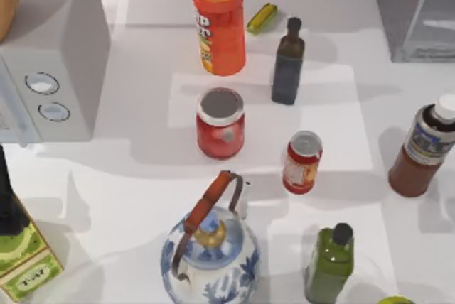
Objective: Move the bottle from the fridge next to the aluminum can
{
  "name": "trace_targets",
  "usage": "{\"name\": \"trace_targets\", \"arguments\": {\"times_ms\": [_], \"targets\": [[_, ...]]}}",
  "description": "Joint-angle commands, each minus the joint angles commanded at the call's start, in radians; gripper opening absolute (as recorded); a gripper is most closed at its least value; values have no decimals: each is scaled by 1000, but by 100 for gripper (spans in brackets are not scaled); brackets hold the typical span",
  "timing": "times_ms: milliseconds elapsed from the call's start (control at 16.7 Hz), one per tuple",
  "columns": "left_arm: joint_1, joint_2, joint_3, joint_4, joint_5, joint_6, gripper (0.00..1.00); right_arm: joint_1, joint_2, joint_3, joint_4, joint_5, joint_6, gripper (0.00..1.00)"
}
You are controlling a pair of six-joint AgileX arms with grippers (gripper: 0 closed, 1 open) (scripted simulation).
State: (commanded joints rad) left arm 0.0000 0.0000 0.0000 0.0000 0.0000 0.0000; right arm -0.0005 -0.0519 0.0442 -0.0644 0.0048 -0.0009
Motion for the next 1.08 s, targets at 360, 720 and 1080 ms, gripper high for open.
{"name": "trace_targets", "arguments": {"times_ms": [360,720,1080], "targets": [[0,0,0,0,0,0,100,-2,-234,192,-405,0,-3,100],[0,0,0,0,0,0,100,-2,-511,416,-972,-3,-5,100],[0,0,0,0,0,0,100,-3,-720,587,-1357,-5,-9,100]]}}
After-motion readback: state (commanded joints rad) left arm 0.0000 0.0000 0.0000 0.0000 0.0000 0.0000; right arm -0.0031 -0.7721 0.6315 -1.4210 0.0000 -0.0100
